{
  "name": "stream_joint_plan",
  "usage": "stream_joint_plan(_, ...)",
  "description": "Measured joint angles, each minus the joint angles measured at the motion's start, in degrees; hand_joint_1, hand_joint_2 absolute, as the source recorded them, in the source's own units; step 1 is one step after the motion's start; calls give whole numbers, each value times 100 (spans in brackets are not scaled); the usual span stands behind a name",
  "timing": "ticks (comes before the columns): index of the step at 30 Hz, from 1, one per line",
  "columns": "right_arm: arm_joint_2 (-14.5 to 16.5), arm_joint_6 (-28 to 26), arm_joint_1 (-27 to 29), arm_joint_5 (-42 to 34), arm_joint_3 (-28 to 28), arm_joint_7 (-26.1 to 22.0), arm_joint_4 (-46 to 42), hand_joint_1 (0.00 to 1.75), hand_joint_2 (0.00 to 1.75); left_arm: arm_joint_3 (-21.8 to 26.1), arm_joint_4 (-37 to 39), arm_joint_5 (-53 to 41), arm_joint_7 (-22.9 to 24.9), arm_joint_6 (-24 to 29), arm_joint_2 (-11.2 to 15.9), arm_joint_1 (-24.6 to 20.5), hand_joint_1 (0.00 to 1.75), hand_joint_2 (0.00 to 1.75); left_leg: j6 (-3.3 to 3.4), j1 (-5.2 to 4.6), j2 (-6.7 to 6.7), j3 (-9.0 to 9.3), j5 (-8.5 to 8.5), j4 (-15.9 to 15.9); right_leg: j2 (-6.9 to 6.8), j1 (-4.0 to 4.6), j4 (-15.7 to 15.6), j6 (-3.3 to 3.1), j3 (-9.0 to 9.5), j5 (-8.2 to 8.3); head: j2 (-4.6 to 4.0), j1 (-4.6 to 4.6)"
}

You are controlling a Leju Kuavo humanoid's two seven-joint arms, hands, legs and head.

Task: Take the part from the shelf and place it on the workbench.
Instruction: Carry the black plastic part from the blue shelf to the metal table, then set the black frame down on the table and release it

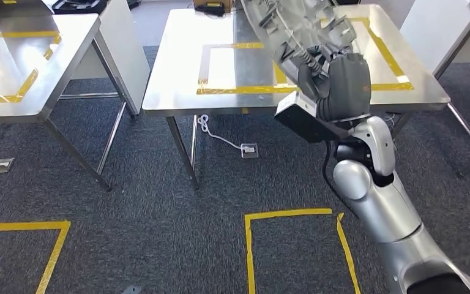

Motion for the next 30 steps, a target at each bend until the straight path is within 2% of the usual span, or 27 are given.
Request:
stream_joint_plan(2, -1, 3, -40, 2, -32, 1, 45, 175, 175, 0, 1, 0, 1, 0, 3, 7, 0, 175, -32, 6, 1, -417, -232, 729, 2, 4, 0, -28, 51, -49, 0, -2)
stream_joint_plan(3, -2, 3, -49, 4, -44, 1, 65, 175, 175, 0, 2, 0, 1, 0, 5, 12, 0, 175, -37, 7, 1, -563, -258, 942, 8, 6, 0, -29, 88, -83, 0, -2)
stream_joint_plan(4, -2, 4, -55, 5, -52, 1, 83, 175, 175, 0, 2, 0, 1, 0, 7, 16, 0, 175, -35, 7, 1, -604, -169, 932, 18, 7, 0, -23, 140, -126, 0, -3)
stream_joint_plan(5, -3, 8, -61, -3, -57, -3, 102, 175, 175, 0, 2, 0, 1, 1, 8, 16, 0, 175, -23, 6, 1, -526, 20, 695, 28, 7, -1, -11, 205, -177, 0, -3)
stream_joint_plan(7, -4, 17, -79, -44, -58, -26, 146, 175, 175, 0, 3, 1, -1, 7, 13, 13, 0, 175, 38, -5, -1, -207, 445, -81, 41, 8, -9, 27, 344, -299, 0, -2)
stream_joint_plan(8, -5, 20, -94, -68, -57, -46, 179, 175, 175, 0, 3, 3, -3, 10, 15, 6, 0, 175, 76, -24, -2, -76, 492, -384, 49, 10, -14, 55, 377, -350, 0, -2)
stream_joint_plan(9, -8, 17, -106, -87, -56, -67, 210, 175, 175, 0, 3, 5, -7, 15, 16, 1, 0, 175, 116, -41, -5, -5, 496, -540, 53, 11, -21, 92, 385, -395, 0, -3)
stream_joint_plan(11, -14, -2, -117, -101, -51, -115, 265, 175, 175, 0, 2, 9, -15, 32, 18, -4, 0, 175, 186, -70, -14, 32, 372, -571, 63, 13, -61, 176, 388, -451, 0, -4)
stream_joint_plan(13, -30, -27, -105, -109, -49, -150, 292, 175, 175, 0, -1, 8, -25, 57, 15, -1, 0, 175, 259, -55, -19, 81, 340, -583, 47, 6, -33, 244, 415, -537, 0, 5)
stream_joint_plan(14, -43, -37, -95, -120, -46, -156, 307, 175, 175, 0, -2, 5, -32, 65, 13, -8, 0, 175, 295, -43, -19, 119, 313, -609, 35, 7, 134, 263, 341, -627, 0, 10)
stream_joint_plan(15, -60, -49, -68, -130, -43, -161, 325, 175, 175, 0, -3, -1, -38, 70, 12, -16, 0, 175, 326, -33, -19, 158, 281, -630, 23, 10, 433, 273, 181, -761, 0, 16)
stream_joint_plan(17, -92, -70, 31, -144, -20, -172, 372, 175, 175, 0, 1, -19, -40, 72, 9, -19, 0, 175, 359, -33, -29, 221, 210, -634, 18, 27, 1245, 270, -344, -1028, 0, 20)
stream_joint_plan(18, -105, -77, 93, -143, -7, -170, 396, 175, 175, 0, 4, -33, -38, 72, 8, -11, 0, 175, 361, -35, -37, 253, 172, -626, 19, 31, 1528, 267, -580, -1043, 0, 20)
stream_joint_plan(19, -118, -80, 149, -141, 6, -164, 416, 175, 175, 0, 7, -49, -31, 73, 6, -1, 0, 175, 358, -36, -48, 287, 135, -614, 18, 34, 1620, 265, -737, -928, 0, 19)
stream_joint_plan(20, -133, -80, 189, -139, 18, -153, 431, 175, 175, 0, 9, -67, -19, 74, 3, 5, 0, 175, 353, -36, -60, 320, 100, -596, 18, 35, 1484, 262, -790, -684, 0, 21)
stream_joint_plan(22, -169, -83, 222, -138, 32, -138, 447, 175, 175, -1, 11, -97, 3, 77, -9, 7, 0, 175, 331, -39, -80, 365, 39, -549, 7, 40, 827, 238, -688, -99, 0, 21)
stream_joint_plan(23, -185, -88, 223, -135, 40, -137, 448, 175, 175, -1, 13, -108, 12, 78, -16, 4, 0, 175, 310, -48, -88, 370, 18, -523, 2, 51, 512, 212, -614, 89, 0, 24)
stream_joint_plan(24, -197, -95, 222, -132, 46, -142, 449, 175, 175, -2, 14, -116, 15, 79, -21, 2, 0, 175, 284, -55, -91, 368, 8, -511, -1, 65, 315, 184, -566, 183, 0, 22)
stream_joint_plan(25, -206, -103, 219, -130, 51, -147, 449, 175, 175, -2, 15, -118, 19, 79, -25, 3, 0, 175, 261, -65, -93, 364, 1, -504, 2, 73, 222, 159, -537, 202, 0, 23)
stream_joint_plan(29, -226, -111, 209, -134, 67, -139, 450, 175, 175, -4, 17, -126, 26, 83, -20, 1, 0, 175, 279, -78, -81, 397, 11, -539, 24, 73, 170, 138, -501, 218, 0, 21)
stream_joint_plan(30, -234, -111, 206, -143, 73, -140, 451, 175, 175, -4, 17, -128, 27, 83, -23, -2, 0, 175, 263, -78, -79, 406, 16, -552, 27, 76, 170, 131, -500, 219, 0, 21)
